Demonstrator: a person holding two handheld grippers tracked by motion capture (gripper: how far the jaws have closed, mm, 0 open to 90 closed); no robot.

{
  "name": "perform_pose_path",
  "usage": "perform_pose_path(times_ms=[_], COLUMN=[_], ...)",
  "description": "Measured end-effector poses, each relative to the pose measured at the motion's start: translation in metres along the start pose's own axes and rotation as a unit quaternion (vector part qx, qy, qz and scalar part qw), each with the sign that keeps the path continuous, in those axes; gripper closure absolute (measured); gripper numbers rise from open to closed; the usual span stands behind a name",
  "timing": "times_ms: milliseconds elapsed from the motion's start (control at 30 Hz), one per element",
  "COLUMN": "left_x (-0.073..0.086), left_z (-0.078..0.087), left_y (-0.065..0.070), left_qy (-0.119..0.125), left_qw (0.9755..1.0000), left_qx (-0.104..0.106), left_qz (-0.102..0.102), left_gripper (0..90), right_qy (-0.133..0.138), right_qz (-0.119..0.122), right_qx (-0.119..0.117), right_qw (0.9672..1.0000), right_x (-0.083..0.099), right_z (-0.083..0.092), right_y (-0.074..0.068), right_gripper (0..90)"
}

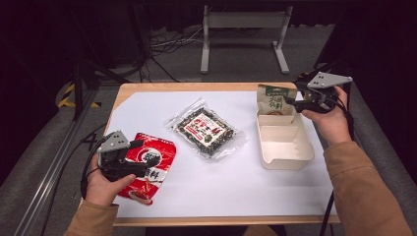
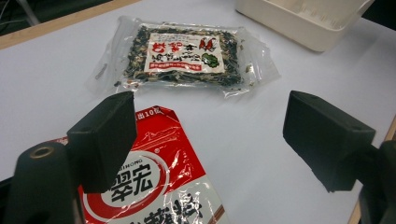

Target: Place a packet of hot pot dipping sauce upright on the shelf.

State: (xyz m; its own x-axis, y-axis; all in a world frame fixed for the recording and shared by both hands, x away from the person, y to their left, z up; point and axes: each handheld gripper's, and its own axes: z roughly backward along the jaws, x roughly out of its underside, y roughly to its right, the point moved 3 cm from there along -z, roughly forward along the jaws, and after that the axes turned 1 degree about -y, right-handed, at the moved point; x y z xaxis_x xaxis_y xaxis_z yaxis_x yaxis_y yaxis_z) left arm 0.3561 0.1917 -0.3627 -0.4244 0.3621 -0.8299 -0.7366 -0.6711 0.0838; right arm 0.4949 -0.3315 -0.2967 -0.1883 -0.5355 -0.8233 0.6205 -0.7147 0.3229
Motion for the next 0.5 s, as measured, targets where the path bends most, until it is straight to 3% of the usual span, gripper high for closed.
perform_pose_path(times_ms=[233,500], left_x=[0.001,0.002], left_z=[0.003,0.009], left_y=[-0.005,-0.012], left_qy=[-0.005,-0.002], left_qw=[0.9999,0.9997], left_qx=[-0.011,-0.022], left_qz=[-0.009,-0.007], left_gripper=[17.4,17.8], right_qy=[0.020,0.040], right_qz=[-0.024,-0.078], right_qx=[-0.021,-0.075], right_qw=[0.9993,0.9933], right_x=[-0.006,-0.010], right_z=[0.017,0.030], right_y=[-0.019,-0.052], right_gripper=[30.0,30.3])
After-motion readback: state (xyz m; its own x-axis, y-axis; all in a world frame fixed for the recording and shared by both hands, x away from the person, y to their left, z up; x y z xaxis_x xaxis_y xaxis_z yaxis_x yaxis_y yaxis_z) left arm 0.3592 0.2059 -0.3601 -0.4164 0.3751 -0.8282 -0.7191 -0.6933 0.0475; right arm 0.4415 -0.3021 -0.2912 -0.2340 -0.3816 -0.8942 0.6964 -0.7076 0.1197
